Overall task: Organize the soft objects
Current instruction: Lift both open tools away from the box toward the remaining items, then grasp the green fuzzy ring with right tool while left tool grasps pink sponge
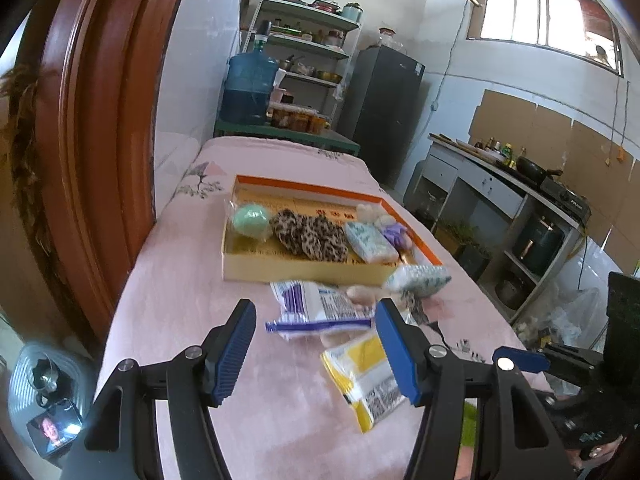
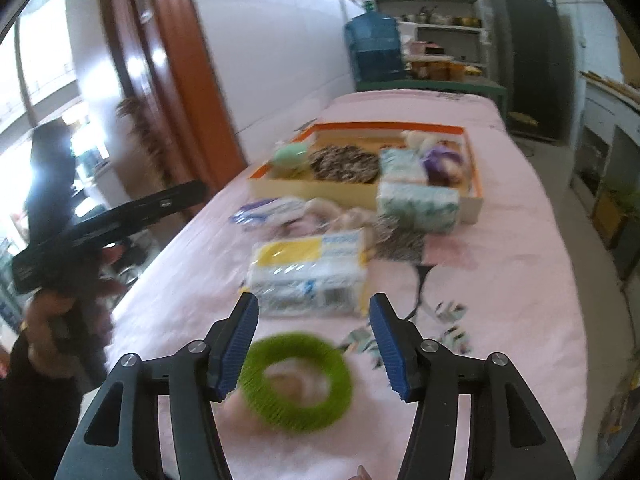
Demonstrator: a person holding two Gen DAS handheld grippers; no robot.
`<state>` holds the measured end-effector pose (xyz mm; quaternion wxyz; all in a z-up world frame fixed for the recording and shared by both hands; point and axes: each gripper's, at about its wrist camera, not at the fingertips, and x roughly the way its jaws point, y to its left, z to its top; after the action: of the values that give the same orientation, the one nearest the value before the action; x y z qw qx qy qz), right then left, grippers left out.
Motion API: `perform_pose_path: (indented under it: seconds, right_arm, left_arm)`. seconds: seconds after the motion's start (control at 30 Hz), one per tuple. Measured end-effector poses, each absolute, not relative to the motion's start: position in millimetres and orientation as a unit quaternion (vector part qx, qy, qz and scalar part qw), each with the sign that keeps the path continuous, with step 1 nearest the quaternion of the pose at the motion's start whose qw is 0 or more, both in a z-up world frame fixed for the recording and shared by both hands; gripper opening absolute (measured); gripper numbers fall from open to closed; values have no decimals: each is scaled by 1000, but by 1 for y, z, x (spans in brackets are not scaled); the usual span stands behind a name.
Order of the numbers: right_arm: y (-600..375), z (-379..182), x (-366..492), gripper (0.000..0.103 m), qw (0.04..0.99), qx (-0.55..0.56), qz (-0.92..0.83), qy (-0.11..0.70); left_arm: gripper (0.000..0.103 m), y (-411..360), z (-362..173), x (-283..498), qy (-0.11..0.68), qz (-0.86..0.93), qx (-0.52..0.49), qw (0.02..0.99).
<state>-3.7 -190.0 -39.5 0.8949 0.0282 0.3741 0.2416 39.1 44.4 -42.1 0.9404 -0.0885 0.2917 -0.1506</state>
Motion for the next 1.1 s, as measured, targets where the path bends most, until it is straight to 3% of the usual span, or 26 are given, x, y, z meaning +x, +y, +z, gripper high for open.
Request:
perform_pose_path:
  seconds: [0.47,0.5,0.57,0.67,0.87,1.1]
  right_arm:
    - [-171,-59,-25,59,874,-29,274,401]
    - [-171,-60,-25,57,873,-31,273,403]
    - [-171,-62,-24,42,872,-35,269,407]
    - [-175,-65,-22,32,870,-25,269,412]
    - [-180,-64,-22,21,873,-12,265,408]
    - [-201,-58,-17,19,890,32,232,391]
  left_arm:
    - [62,35,-60,21,303,-177,-85,933]
    - [62,34,-60,19,301,-181,-82,933]
    - [62,32,-61,15,300,-186,-73,933]
    - [62,28,-63,12,300,-193,-63,932]
    - [62,18,-67,5,307,-208,-44,927]
    - [62,-4,-75,-9,316,-273,-18,908]
